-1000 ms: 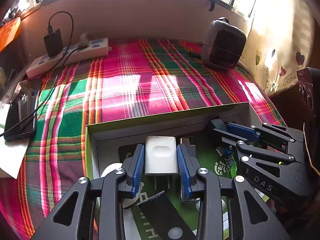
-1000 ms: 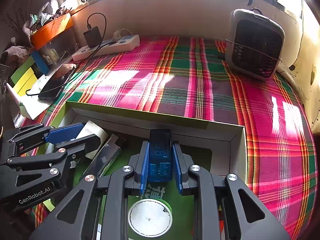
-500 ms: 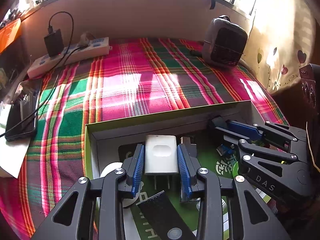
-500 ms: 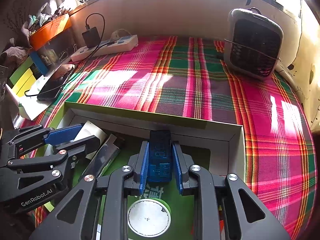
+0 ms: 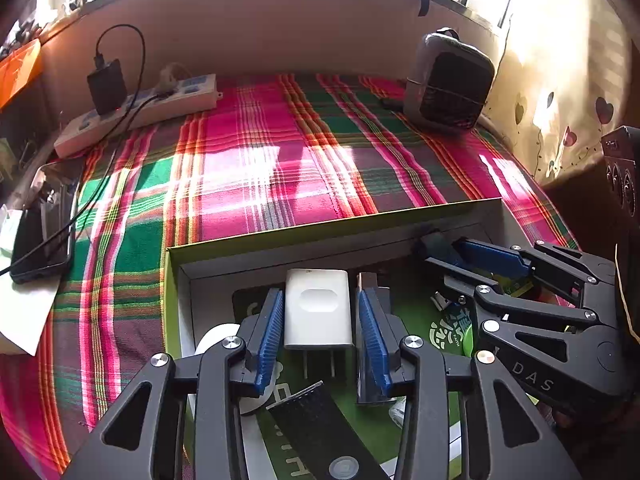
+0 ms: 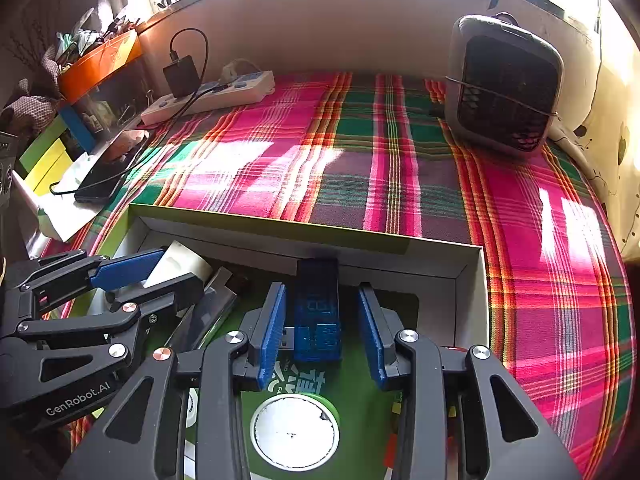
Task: Organize rigid objects
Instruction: 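Lower both tools into the tray and open them, releasing display and charger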
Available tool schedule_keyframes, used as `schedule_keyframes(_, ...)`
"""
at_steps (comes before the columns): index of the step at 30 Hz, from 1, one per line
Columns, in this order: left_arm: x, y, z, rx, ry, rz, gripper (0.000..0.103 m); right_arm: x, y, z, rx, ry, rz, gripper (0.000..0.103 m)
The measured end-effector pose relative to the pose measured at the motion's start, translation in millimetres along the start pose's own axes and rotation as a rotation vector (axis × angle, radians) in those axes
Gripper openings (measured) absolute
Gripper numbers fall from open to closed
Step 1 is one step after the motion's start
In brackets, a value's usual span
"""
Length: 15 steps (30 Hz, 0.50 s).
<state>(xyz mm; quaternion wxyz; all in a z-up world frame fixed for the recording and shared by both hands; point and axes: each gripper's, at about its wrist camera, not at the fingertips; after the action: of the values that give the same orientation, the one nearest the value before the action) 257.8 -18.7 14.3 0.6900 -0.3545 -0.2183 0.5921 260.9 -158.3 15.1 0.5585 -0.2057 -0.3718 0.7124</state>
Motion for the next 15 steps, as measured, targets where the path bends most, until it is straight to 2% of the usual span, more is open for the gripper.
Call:
schedule_keyframes(6, -1, 1, 6, -0.008, -0.008, 0.007, 0.041, 1, 1, 6, -0.011, -0.006, 0.004, 0.048)
schedule_keyframes(15, -6, 3, 27, -0.044, -0.016, 0.003, 0.042, 2, 4, 22, -0.036, 0.010, 0.002, 0.049)
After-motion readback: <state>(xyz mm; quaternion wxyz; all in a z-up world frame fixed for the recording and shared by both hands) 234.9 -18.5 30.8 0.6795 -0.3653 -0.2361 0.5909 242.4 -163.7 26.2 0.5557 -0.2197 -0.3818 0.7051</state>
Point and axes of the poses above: each gripper's, at about its wrist camera, not at the fingertips, and z roughly against the way its jaws point, x to its left, y to its underside, and after that the axes turned 13 degrees about -x, right-handed
